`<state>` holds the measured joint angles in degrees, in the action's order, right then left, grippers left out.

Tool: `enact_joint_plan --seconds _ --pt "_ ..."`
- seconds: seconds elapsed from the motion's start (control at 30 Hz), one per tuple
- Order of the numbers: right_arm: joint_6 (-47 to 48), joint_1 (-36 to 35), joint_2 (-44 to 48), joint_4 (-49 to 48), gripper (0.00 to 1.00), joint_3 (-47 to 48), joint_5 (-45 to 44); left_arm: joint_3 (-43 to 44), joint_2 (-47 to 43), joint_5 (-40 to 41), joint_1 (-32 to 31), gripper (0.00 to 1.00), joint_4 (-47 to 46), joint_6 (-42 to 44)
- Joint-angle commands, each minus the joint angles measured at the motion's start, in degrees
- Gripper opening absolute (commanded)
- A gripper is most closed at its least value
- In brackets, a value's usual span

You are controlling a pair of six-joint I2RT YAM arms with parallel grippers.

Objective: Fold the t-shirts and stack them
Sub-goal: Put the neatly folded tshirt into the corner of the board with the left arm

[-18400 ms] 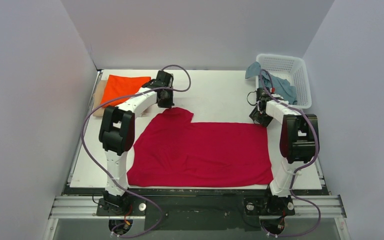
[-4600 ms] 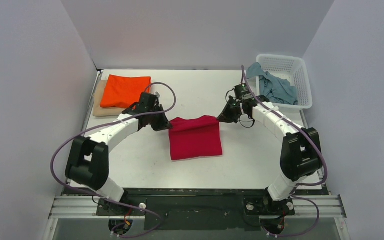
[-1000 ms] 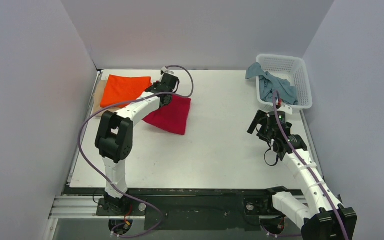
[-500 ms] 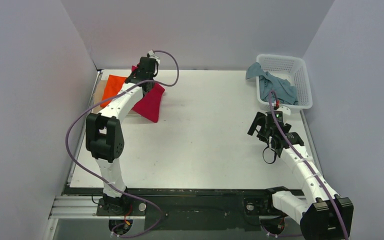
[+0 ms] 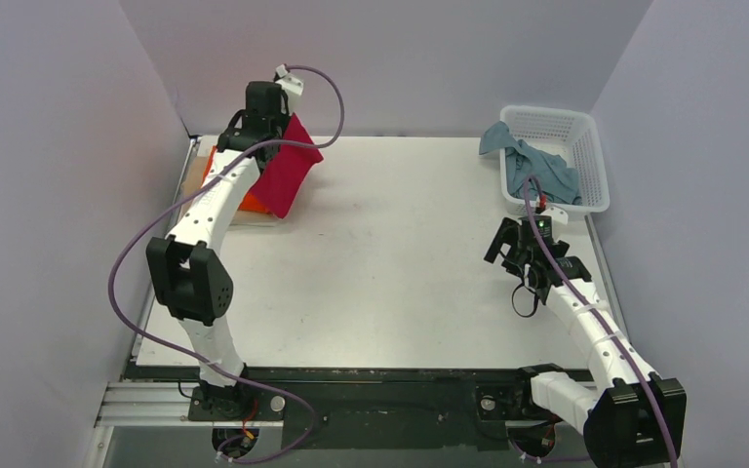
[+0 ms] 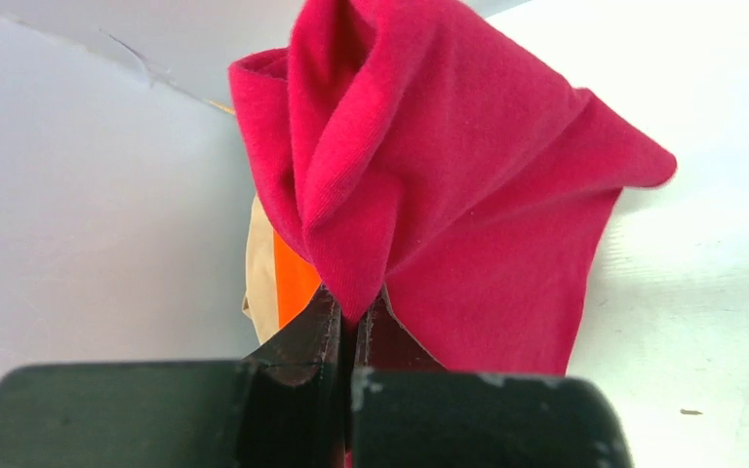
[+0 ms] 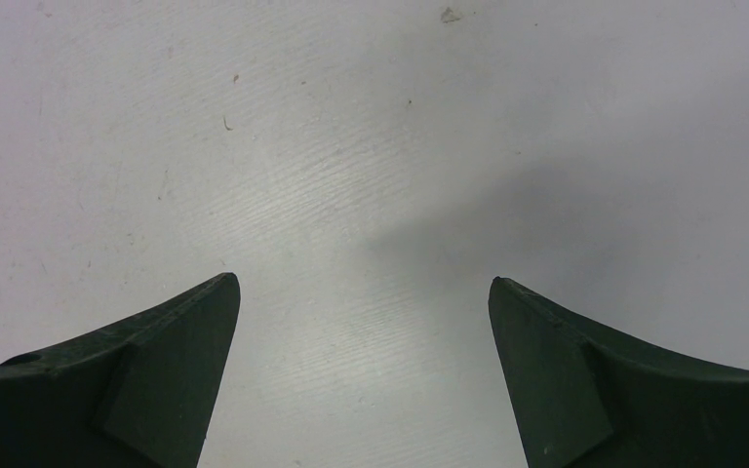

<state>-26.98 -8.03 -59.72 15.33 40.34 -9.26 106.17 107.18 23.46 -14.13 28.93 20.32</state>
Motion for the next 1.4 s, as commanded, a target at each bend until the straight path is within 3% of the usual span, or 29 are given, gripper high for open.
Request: enact_joint_plan --seconds 0.0,0.33,0.6,0.97,1.37 --pt "-0.35 0.74 -0.25 -0.66 0.94 -0.34 -2.20 5.57 -5.09 -4.25 0.39 0.00 1.97 -1.93" --pt "-0.71 1.15 -1.14 -0.66 0.94 -0.43 -2.38 6.90 -5.47 -5.15 1.27 0.00 4.61 -3.19" --pt "-0.93 1.22 -2.68 -0.37 0.94 0.17 -3.53 9.71 0.82 -8.06 4.62 0.00 5.12 -5.65" --pt "-0.85 1.26 -3.72 0.36 0.94 0.78 -5.15 19.00 13.83 -13.32 11.86 0.00 6.39 -7.95" --pt "-2.11 1.26 -4.99 1.55 0.94 2.44 -4.68 19.27 20.07 -18.90 21.38 0.00 5.89 -11.72"
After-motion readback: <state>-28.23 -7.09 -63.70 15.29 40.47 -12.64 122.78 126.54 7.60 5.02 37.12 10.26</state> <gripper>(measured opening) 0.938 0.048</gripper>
